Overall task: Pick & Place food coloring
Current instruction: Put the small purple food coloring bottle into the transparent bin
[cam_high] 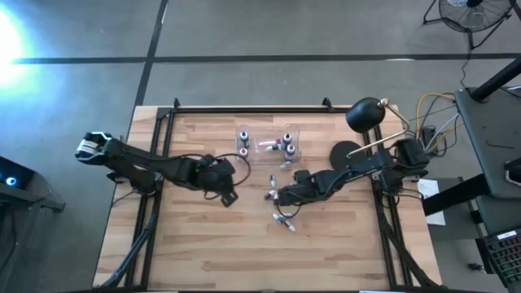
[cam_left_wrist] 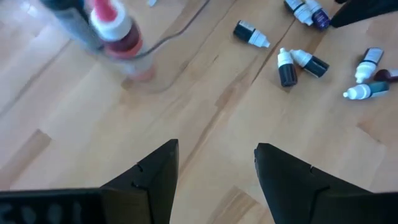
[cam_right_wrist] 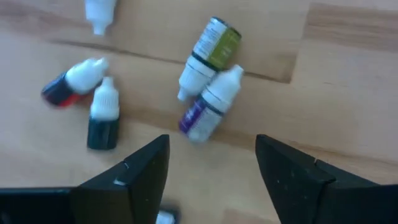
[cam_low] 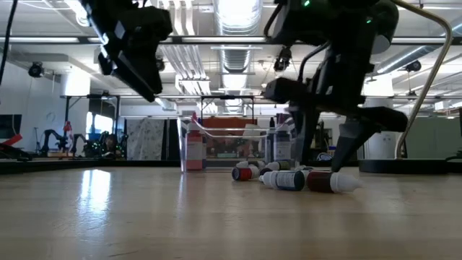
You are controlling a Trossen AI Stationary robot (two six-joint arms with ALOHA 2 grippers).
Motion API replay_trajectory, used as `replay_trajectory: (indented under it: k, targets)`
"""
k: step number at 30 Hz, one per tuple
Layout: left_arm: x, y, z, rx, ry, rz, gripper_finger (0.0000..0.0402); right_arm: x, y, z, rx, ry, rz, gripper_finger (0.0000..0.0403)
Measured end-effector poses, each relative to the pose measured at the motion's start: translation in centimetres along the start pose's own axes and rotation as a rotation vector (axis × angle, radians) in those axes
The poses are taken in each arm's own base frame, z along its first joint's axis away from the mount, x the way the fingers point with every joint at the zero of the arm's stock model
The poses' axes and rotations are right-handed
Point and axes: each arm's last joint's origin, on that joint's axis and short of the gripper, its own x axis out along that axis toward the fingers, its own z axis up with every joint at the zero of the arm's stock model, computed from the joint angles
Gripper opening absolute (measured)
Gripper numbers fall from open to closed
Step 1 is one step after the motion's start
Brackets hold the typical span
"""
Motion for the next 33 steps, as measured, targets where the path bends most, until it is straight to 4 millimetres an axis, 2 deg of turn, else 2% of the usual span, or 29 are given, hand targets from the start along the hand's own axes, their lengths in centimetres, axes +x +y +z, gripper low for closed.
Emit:
replay_trajectory:
  k: [6,12,19,28,33]
  targets:
    - [-0.7,2.3,-2.2,-0.074,-0.047,-0.071,0.0186,1.0,0.6,0.6,0.031,0.004,-0.094,0.0259]
    - [-1.4,3.9,-3.6,-0.097,-0.087,-0.110,0.0186,1.7,1.5,1.6,0.063,0.017,-0.089,0.0247]
    - [-2.4,4.8,-3.7,-0.126,-0.160,-0.152,0.0186,2.0,1.3,2.7,0.026,0.057,-0.123,0.0193]
    - [-2.6,5.0,-3.7,-0.133,-0.193,-0.143,0.0186,2.3,0.4,3.0,-0.023,0.084,-0.186,0.0102]
    - [-2.6,4.8,-3.4,-0.151,-0.219,-0.161,0.0186,1.5,1.0,2.9,-0.104,0.109,-0.162,0.0052]
